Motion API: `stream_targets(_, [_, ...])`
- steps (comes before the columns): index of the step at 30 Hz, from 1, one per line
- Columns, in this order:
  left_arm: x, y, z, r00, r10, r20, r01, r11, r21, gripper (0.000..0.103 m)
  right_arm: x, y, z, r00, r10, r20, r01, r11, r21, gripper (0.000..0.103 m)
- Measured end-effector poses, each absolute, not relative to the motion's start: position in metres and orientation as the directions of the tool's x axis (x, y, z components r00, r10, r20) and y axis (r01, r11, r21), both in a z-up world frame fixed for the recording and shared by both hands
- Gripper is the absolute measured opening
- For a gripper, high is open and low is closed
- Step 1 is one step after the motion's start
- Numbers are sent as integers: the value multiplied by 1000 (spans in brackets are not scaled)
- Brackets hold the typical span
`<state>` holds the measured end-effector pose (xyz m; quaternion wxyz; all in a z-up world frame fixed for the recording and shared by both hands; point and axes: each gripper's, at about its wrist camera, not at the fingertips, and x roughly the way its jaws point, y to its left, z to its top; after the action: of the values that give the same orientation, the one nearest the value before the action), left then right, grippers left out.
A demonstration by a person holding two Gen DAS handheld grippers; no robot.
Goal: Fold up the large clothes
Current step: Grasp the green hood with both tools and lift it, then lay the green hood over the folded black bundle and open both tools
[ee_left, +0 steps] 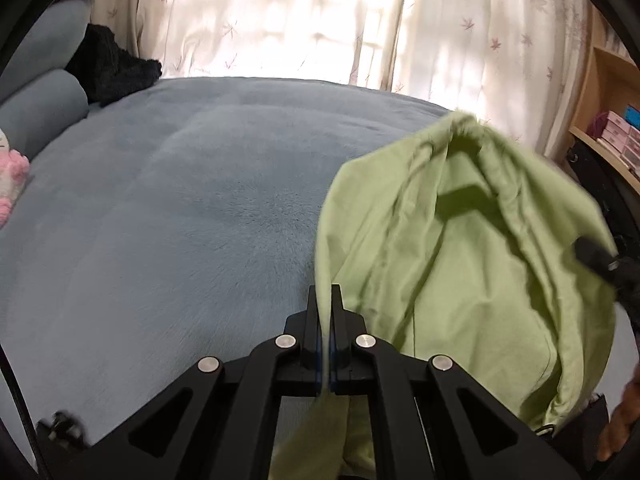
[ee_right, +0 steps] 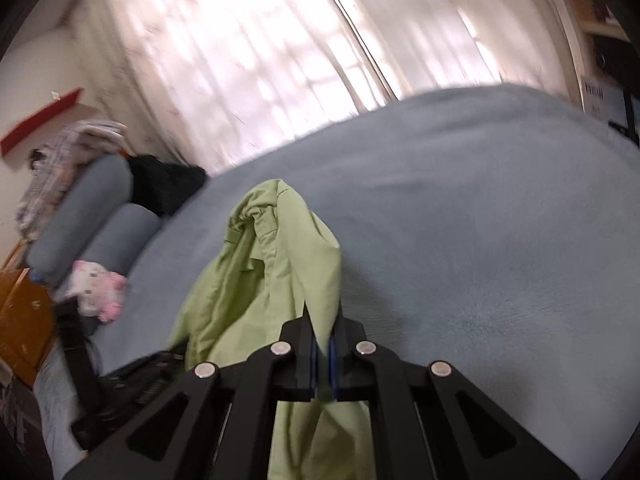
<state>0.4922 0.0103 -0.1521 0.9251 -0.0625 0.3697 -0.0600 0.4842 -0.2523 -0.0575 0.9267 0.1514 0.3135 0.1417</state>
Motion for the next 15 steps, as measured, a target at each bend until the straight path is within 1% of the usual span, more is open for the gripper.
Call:
stream_targets(4, [442,24,-130,707,-198,-679,84,977,-197,0,423,-255,-35,775,396,-493,-206,895,396,4])
stream_targets(8, [386,35,-108,694,-208,-689,106,976,-188,0,363,-254,-34,759,413,-502,-196,882,429,4])
stream_targets(11, [344,49,-103,658,-216,-721,112,975,-190,0,322,-249,-41,748,392,-536,-170,893,417,4])
stream_targets(12, [332,51,-103,645,-216,-733,112,976,-188,0,308,-244,-44,739,374,-560,-157,905,396,7])
stream_targets(15, [288,57,-111,588,-205,-782,115,979,-170,1,273,-229,-53,720,285,-633,-111,948,299,9])
